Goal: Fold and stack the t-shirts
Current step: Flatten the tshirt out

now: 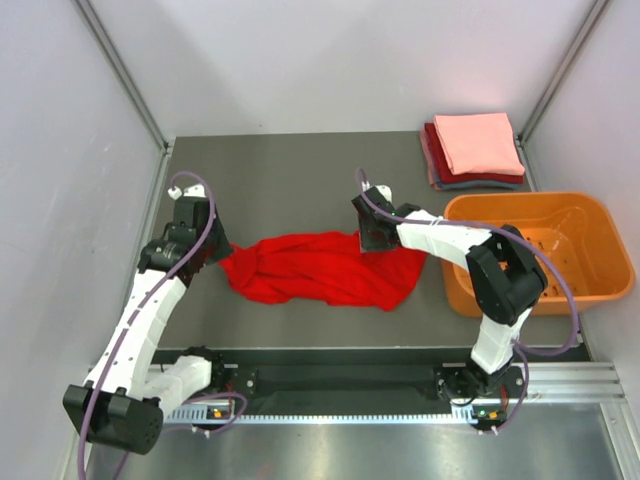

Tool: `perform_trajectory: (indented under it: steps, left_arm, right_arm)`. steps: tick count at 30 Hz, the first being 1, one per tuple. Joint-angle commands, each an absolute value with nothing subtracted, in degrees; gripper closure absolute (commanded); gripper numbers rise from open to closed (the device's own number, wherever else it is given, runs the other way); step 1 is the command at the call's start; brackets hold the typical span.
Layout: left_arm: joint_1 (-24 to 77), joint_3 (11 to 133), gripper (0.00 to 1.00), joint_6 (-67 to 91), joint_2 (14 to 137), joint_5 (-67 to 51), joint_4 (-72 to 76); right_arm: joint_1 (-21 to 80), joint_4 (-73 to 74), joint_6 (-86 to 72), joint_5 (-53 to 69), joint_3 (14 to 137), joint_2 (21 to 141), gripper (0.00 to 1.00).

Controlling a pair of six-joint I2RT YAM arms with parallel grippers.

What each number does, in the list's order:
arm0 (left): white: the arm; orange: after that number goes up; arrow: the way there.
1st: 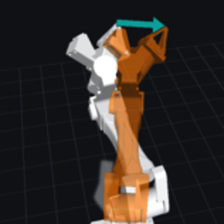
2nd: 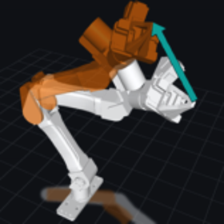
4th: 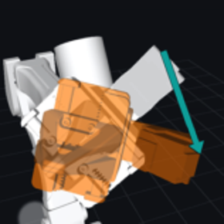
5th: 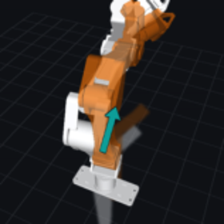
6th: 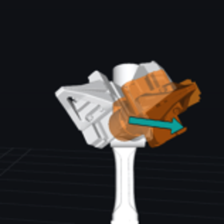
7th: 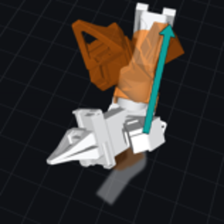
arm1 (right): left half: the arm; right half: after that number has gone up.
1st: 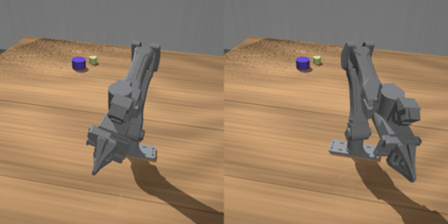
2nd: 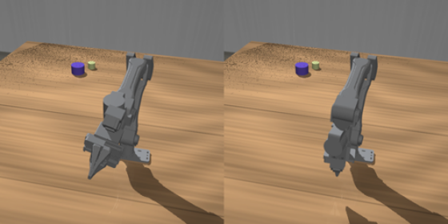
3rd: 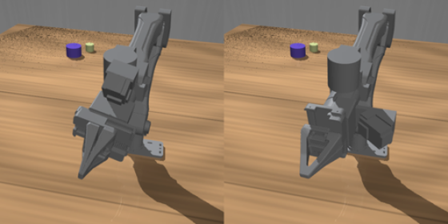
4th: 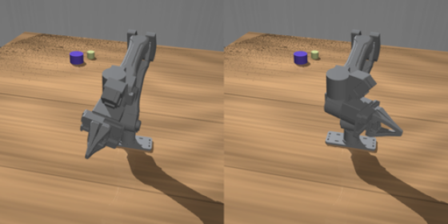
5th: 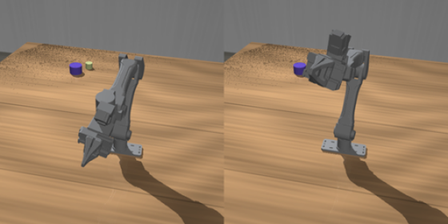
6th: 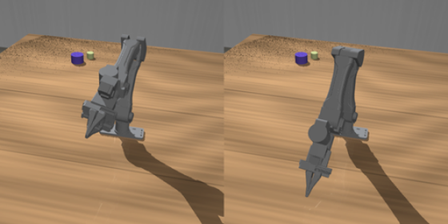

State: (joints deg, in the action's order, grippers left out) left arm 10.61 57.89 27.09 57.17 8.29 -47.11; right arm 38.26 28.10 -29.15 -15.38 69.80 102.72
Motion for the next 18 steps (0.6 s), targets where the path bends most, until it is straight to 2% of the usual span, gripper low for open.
perform_trajectory:
  steps: [1, 2, 3, 7, 10, 13, 14, 16, 17, 18]
  left_arm:
    - [10.5, 57.3, 1.00, 27.5, 57.3, 6.5, -43.1]
    - [10.5, 57.0, 1.00, 27.6, 57.3, 6.9, -42.7]
    - [10.5, 56.9, 1.00, 27.6, 57.4, 7.6, -42.3]
    - [10.5, 57.9, 1.00, 27.8, 61.2, 12.0, -40.0]
    - [10.1, 63.0, 1.00, 28.2, 66.1, 18.6, -39.2]
    - [8.2, 73.9, 1.00, 27.6, 71.0, 19.9, -39.5]
    - [7.7, 82.4, 1.00, 27.3, 72.7, 20.0, -40.6]
    - [6.5, 91.8, 1.00, 26.9, 77.7, 22.0, -45.1]
    - [6.3, 100.7, 1.00, 26.5, 79.2, 23.0, -46.7]
    - [5.9, 104.7, 1.00, 26.3, 80.5, 23.5, -47.9]
  right_arm:
    - [39.1, 25.4, -26.6, -16.5, 70.5, 102.0, 0.61]
    - [39.0, 25.4, -26.5, -17.2, 70.7, 102.8, 0.64]
    - [39.0, 25.4, -25.8, -18.8, 71.1, 103.1, 0.75]
    - [39.0, 27.3, -21.0, -24.6, 77.6, 105.9, 1.00]
    - [38.6, 31.5, -17.1, -29.0, 87.8, 107.6, 1.00]
    - [37.8, 33.4, -12.3, -32.2, 98.8, 108.1, 1.00]
    - [37.4, 33.7, -10.8, -33.7, 104.6, 108.3, 1.00]
    - [37.4, 32.4, -6.2, -41.4, 109.5, 108.6, 1.00]
    - [37.2, 31.6, -4.4, -42.6, 113.7, 108.6, 1.00]
    - [36.8, 29.7, -1.6, -43.1, 115.6, 108.4, 1.00]
